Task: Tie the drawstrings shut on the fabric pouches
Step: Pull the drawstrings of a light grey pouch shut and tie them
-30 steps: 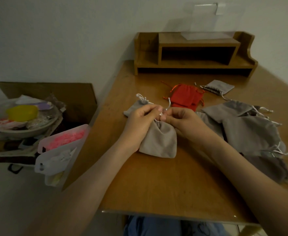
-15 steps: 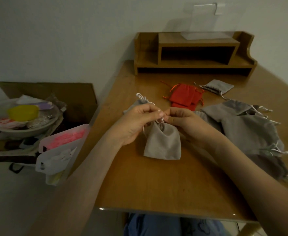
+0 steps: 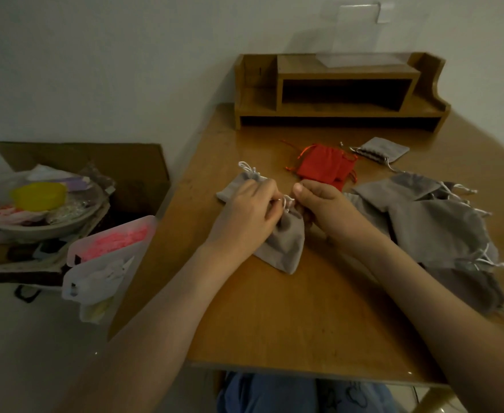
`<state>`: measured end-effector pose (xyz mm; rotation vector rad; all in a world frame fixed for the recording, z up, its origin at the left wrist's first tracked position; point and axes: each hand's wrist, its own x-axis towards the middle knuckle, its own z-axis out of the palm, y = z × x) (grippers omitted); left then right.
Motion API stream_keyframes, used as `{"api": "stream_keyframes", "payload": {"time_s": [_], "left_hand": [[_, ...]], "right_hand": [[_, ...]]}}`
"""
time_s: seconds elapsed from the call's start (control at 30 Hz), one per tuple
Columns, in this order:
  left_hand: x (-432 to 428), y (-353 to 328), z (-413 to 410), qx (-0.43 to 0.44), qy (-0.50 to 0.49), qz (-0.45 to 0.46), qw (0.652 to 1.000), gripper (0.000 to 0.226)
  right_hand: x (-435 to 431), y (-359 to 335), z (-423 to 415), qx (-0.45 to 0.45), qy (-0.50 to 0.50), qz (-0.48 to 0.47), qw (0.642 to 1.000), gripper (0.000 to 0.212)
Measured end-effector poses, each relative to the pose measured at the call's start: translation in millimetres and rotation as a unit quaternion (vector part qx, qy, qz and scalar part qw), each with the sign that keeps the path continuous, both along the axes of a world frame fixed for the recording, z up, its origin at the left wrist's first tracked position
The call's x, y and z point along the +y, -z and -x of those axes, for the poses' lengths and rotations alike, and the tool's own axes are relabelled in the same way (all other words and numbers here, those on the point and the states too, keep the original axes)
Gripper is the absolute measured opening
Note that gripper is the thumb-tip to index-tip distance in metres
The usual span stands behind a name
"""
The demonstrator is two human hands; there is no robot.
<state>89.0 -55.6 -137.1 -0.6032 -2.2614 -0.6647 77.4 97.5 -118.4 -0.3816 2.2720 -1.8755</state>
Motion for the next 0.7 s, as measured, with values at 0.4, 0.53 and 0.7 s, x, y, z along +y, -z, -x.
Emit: {"api": "stream_keyframes", "payload": {"time_s": [0.4,0.53,0.7], "left_hand": [[-0.3,-0.4,2.7,0.106,0.000,0.093,0.990,0.010],[-3.2,-0.8,5.3,0.019,0.039,0.057,0.997,0.011],[-2.8,-3.4,4.2,-0.129,0.071,-0.129,0.981,0.006]], "right_hand": [[5.5,-2.6,-0.1,-0.069,-0.084,0.037,0.993,0.031],[7.6,-4.2,0.4,-0.090,-0.060,0.031,0.994,0.022],[8.8,-6.7,-2.1,-0.091,-0.051,0.010,0.995,0.024]]}}
